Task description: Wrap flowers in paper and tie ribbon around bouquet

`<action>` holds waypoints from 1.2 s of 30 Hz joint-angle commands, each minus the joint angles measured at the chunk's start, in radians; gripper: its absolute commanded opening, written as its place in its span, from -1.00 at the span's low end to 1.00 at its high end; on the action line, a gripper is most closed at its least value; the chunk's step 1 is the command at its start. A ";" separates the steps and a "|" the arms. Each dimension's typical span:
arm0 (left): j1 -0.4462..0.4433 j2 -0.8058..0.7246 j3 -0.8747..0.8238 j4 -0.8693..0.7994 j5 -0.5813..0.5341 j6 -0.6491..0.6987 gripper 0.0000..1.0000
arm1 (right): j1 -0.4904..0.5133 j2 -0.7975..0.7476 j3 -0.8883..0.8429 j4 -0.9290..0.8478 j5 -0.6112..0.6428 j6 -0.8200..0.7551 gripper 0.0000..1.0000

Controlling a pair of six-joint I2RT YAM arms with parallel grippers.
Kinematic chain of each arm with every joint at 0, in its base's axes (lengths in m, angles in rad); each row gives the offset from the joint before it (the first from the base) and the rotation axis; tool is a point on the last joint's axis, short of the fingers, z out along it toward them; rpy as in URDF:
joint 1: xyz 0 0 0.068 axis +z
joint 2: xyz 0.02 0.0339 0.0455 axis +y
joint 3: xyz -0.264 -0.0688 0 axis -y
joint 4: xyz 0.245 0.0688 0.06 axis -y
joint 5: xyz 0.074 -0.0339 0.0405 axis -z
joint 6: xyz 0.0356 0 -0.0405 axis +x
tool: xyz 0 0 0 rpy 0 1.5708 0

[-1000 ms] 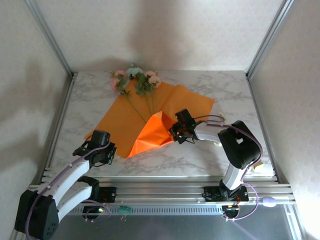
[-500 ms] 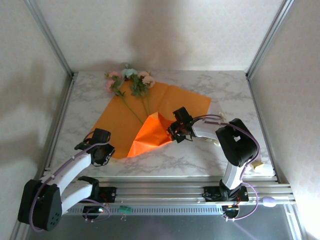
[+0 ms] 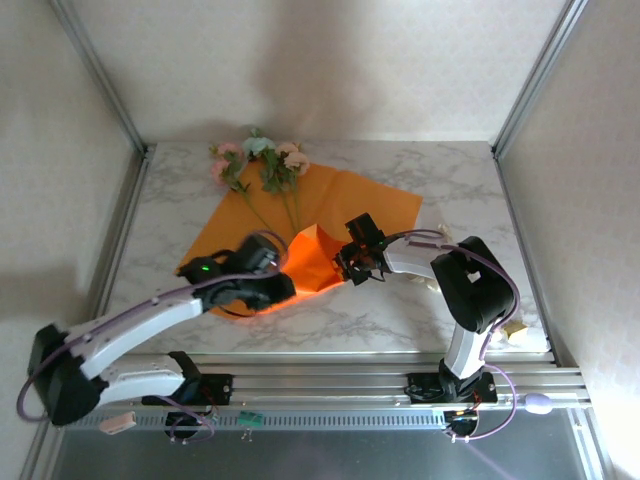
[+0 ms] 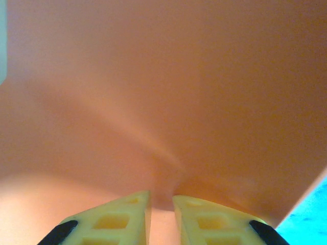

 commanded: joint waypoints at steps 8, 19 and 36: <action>0.163 0.071 -0.191 0.203 0.051 0.061 -0.50 | -0.003 0.030 -0.064 -0.102 0.047 0.024 -0.56; 0.256 0.243 -0.195 0.292 -0.026 0.148 -0.55 | -0.005 -0.009 -0.072 -0.054 0.063 0.004 -0.49; 0.316 0.390 -0.138 0.317 -0.094 0.264 -0.57 | -0.029 -0.358 -0.165 -0.049 0.180 -0.189 -0.07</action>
